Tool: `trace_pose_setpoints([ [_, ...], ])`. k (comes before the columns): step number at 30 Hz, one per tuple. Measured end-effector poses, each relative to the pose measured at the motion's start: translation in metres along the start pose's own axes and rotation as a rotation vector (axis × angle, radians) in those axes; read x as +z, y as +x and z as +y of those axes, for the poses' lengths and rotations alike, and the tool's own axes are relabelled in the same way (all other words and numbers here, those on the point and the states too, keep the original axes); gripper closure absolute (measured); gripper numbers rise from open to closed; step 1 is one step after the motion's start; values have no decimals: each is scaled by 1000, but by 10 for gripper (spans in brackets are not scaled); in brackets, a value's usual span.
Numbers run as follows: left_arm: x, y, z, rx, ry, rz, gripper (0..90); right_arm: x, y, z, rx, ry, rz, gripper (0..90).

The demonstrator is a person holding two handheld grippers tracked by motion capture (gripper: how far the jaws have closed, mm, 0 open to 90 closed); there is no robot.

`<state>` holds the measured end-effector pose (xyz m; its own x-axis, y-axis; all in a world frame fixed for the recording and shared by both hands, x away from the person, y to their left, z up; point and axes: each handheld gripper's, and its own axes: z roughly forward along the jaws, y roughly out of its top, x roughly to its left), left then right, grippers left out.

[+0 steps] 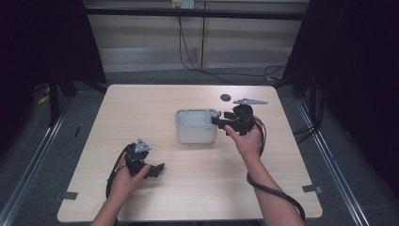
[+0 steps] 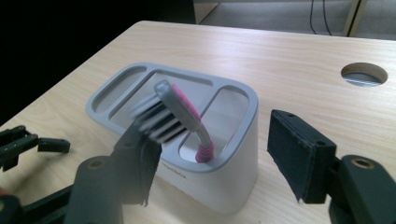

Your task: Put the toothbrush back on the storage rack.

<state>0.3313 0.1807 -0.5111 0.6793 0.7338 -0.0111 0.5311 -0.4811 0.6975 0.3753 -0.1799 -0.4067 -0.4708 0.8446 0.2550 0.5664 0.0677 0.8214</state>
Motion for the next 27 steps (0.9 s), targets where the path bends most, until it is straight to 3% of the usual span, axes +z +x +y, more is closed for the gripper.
trace_pose_setpoints([
  [8,0,0,0,5,2,-2,0,-4,-5,-7,-29,52,21,286],
  [13,0,0,0,2,2,-5,0,-11,-7,-14,-38,54,39,263],
  [23,-1,0,-1,0,1,1,1,-23,-10,-26,-92,68,75,224],
  [27,-3,0,-2,6,3,5,6,-28,-5,-33,-144,89,96,194],
])
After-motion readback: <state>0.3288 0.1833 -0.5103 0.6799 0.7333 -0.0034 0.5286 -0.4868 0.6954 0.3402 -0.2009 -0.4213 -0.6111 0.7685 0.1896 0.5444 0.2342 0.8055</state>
